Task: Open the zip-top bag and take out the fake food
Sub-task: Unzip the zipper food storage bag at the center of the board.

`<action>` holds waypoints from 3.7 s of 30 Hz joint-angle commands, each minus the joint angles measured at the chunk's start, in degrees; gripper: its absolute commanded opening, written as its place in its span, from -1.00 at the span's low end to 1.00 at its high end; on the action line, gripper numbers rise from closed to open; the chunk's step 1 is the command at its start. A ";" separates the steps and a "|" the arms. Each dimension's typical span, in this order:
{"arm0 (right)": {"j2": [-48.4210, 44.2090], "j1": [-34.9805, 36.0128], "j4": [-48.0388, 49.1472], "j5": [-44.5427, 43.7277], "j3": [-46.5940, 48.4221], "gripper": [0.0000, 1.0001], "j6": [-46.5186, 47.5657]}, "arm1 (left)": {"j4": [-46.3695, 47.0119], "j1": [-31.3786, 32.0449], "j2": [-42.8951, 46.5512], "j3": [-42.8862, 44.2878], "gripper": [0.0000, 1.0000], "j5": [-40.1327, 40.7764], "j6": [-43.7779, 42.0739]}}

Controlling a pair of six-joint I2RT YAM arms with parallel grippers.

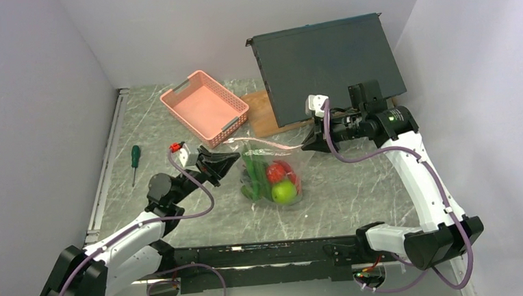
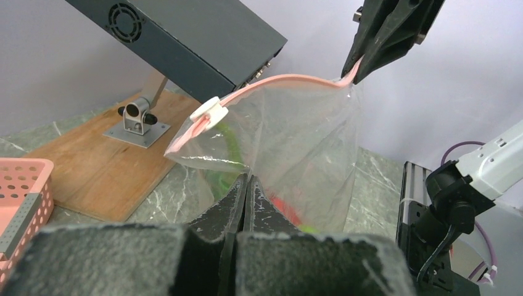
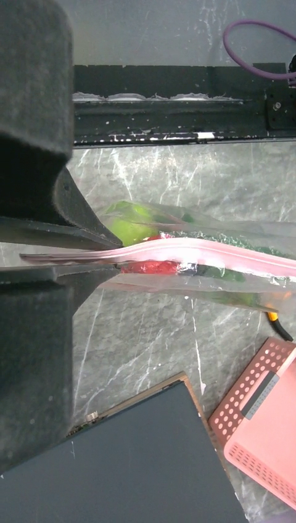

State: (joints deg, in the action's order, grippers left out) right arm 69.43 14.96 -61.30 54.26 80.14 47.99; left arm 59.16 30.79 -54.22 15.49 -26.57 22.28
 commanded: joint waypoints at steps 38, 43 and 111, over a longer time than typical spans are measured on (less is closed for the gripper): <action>17.52 23.99 -3.03 -18.60 22.82 -1.00 -6.72 | -21.58 16.94 5.68 10.23 -1.00 13.19 -12.52; 15.39 20.59 -4.85 -10.53 22.12 -1.00 -5.36 | -22.58 16.96 10.74 6.64 -0.40 13.38 -14.11; 15.35 20.87 -12.77 2.80 23.34 -0.23 3.67 | -16.32 16.95 -1.89 16.57 -1.00 2.90 -10.71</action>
State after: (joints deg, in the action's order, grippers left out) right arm 83.74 33.61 -73.14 57.17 97.32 51.07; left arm 42.44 47.62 -55.88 29.34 -24.12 8.95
